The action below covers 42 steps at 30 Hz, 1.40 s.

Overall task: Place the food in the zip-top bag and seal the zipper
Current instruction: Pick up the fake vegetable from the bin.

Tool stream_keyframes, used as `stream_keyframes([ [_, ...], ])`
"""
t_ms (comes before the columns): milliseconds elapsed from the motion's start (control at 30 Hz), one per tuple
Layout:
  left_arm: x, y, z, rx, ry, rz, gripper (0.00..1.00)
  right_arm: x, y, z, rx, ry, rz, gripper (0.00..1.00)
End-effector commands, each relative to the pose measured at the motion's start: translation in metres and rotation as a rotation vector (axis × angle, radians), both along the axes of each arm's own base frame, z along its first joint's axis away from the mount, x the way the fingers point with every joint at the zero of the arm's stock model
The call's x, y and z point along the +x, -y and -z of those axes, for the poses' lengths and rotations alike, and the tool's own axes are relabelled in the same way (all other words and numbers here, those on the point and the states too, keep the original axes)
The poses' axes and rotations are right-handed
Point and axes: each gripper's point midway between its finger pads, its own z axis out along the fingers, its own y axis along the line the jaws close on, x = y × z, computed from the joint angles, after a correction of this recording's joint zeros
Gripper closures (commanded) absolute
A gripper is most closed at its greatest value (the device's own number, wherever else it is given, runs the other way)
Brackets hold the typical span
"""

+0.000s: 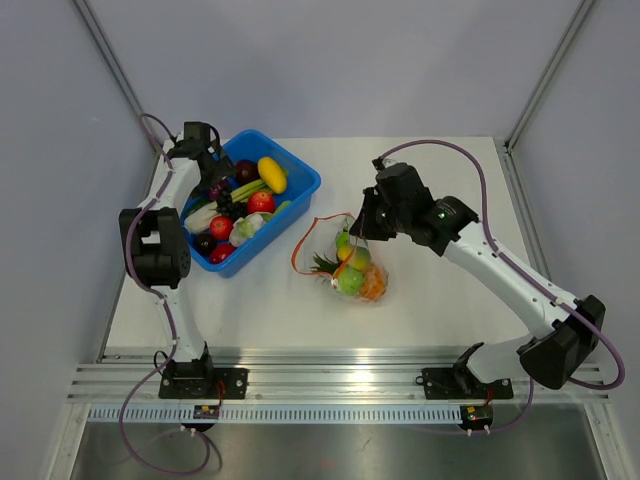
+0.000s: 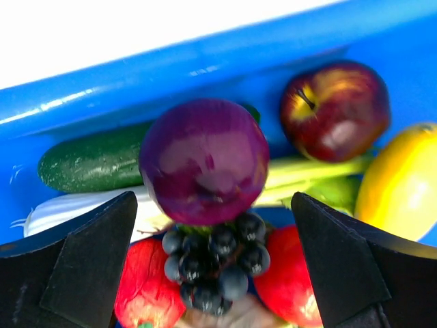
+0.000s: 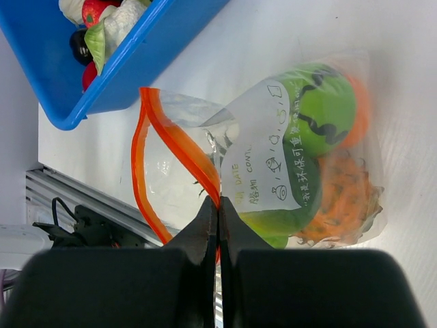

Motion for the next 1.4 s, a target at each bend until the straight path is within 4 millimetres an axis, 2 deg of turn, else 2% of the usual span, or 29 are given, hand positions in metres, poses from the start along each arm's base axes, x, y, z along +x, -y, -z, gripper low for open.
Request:
stream_keyframes([
  [0, 0.026, -0.017, -0.021, 0.025, 0.124, -0.094, 0.01, 0.007, -0.009, -0.019, 0.031, 0.045, -0.024, 1.00],
  [333, 0.036, -0.024, 0.000, 0.030, 0.144, -0.156, 0.01, 0.009, -0.015, -0.008, 0.021, 0.020, -0.031, 1.00],
  [600, 0.025, -0.024, 0.022, 0.029, 0.106, -0.177, 0.01, 0.012, -0.018, -0.005, 0.021, 0.012, -0.035, 1.00],
  [700, 0.022, -0.023, 0.028, 0.029, 0.094, -0.177, 0.03, 0.012, -0.019, -0.007, 0.024, 0.013, -0.038, 1.00],
  [800, 0.020, -0.022, 0.028, 0.028, 0.097, -0.174, 0.09, 0.012, -0.018, -0.007, 0.023, 0.014, -0.035, 1.00],
  [967, 0.021, -0.020, 0.008, 0.039, 0.137, -0.158, 0.28, 0.010, -0.016, -0.008, 0.025, 0.014, -0.032, 1.00],
  [1033, 0.018, -0.020, -0.002, 0.059, 0.150, -0.149, 0.30, 0.009, -0.015, -0.009, 0.028, 0.018, -0.028, 1.00],
  [1100, 0.015, -0.025, -0.032, 0.089, 0.207, -0.157, 0.33, 0.007, -0.014, -0.012, 0.033, 0.023, -0.027, 1.00],
  [1133, 0.011, -0.013, -0.037, 0.099, 0.214, -0.123, 0.34, 0.007, -0.013, -0.012, 0.032, 0.021, -0.025, 1.00],
  [1167, 0.008, -0.011, -0.060, 0.097, 0.258, -0.115, 0.34, 0.006, -0.012, -0.012, 0.032, 0.023, -0.024, 1.00],
  [1267, -0.005, -0.004, -0.086, 0.106, 0.291, -0.071, 0.40, 0.005, -0.011, -0.015, 0.039, 0.029, -0.021, 1.00],
  [1300, -0.012, 0.001, -0.109, 0.111, 0.336, -0.056, 0.41, 0.004, -0.010, -0.017, 0.044, 0.034, -0.020, 1.00],
  [1333, -0.019, 0.003, -0.122, 0.122, 0.359, -0.038, 0.42, 0.004, -0.010, -0.017, 0.042, 0.038, -0.022, 1.00],
  [1367, -0.027, 0.011, -0.127, 0.124, 0.364, -0.012, 0.43, 0.004, -0.009, -0.017, 0.037, 0.042, -0.021, 1.00],
])
